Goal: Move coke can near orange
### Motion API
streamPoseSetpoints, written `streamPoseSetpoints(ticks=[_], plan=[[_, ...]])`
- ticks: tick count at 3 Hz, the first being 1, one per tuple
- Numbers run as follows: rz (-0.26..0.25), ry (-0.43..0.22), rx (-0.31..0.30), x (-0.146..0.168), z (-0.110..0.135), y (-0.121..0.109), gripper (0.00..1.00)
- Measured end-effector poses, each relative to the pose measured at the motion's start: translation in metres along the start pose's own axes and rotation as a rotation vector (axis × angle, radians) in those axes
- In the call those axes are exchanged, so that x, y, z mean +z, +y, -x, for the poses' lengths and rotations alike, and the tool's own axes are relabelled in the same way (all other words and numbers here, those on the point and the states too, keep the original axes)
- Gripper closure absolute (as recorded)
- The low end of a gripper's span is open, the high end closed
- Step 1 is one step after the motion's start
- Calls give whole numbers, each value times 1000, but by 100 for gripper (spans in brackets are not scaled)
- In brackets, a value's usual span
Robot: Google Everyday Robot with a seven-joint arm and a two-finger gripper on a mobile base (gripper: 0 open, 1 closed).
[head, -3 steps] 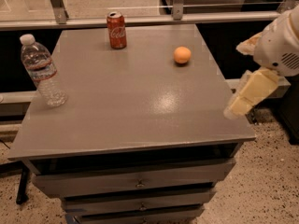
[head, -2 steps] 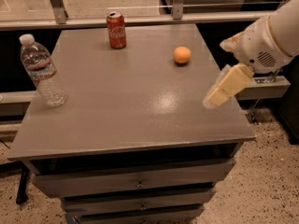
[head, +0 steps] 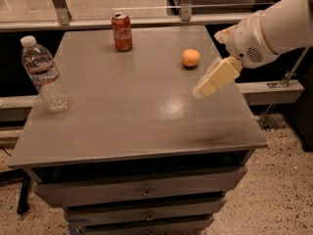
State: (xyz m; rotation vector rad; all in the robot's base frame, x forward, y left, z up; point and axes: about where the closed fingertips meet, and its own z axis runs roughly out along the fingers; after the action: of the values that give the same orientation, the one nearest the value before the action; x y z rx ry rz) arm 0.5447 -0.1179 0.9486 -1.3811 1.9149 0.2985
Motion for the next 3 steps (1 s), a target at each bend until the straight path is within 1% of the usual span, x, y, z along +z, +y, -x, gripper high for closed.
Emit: streamPoseSetpoints(ticks=[1,2,3], plan=[[-35,-39,10,1,3,-8,0],[-93,-113,18,10,9,-38,0],[-152,-217,33,21,16,-84,0]])
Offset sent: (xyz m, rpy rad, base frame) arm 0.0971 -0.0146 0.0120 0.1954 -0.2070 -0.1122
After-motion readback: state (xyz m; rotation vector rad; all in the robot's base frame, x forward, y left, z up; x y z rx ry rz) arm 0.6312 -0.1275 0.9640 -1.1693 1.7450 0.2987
